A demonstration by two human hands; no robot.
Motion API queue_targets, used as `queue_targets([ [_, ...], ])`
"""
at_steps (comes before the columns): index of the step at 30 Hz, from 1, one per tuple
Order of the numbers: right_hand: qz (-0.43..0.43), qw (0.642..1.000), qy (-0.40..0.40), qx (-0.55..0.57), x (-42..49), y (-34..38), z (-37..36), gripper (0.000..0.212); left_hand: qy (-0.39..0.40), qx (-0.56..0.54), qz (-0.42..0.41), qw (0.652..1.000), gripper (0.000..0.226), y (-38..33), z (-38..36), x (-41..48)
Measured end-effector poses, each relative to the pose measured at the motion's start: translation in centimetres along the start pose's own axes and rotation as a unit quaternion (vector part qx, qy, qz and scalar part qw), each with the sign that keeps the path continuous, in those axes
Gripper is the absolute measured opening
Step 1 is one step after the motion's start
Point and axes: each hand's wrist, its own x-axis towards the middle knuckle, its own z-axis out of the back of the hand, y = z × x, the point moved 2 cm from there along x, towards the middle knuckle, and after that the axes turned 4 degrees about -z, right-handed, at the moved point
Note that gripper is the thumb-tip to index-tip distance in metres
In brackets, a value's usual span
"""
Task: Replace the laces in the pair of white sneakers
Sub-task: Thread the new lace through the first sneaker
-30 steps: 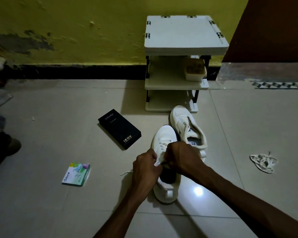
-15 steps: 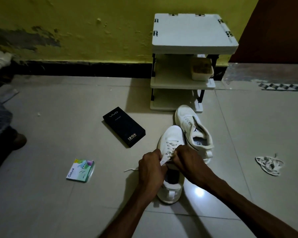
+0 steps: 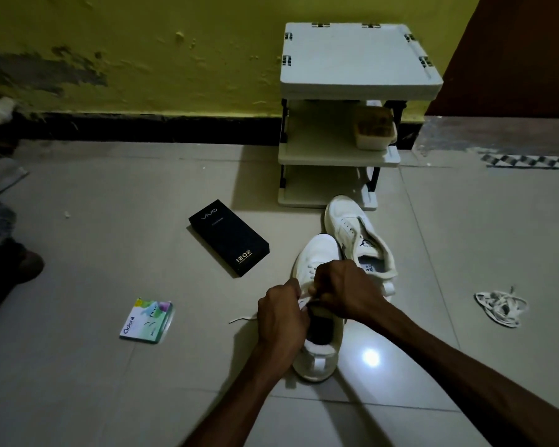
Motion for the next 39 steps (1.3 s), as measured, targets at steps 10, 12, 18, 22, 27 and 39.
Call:
queue_targets([
  [10,-0.103,0.974,0.038,0.197,-1.1,-1.8,0.6,0.027,-0.021,-0.026,-0.038,0.999,0.033,0.6,-0.4,-0.4],
  [12,-0.099,0.981,0.025,0.167,-1.6,-1.7,1.1,0.028,-0.057,-0.057,-0.078,0.994,0.032,0.6,-0.3,-1.0],
  [18,-0.082,0.993,-0.069,0.047,-5.1,0.0,-0.1,0.013,-0.112,-0.038,-0.176,0.977,0.013,0.2,-0.9,-1.5],
  [22,-0.084,0.991,-0.087,0.059,-5.2,0.0,-0.4,0.009,-0.124,0.006,-0.202,0.971,0.016,0.1,-1.4,-1.4],
  [27,-0.104,0.987,-0.089,0.088,-5.6,-0.8,-0.3,0.011,-0.144,0.033,-0.250,0.957,0.020,0.1,-1.5,-1.0],
  [39,-0.126,0.980,-0.098,0.116,-5.6,-0.9,-1.0,0.029,-0.171,0.021,-0.247,0.954,0.009,0.8,-0.7,-1.0],
])
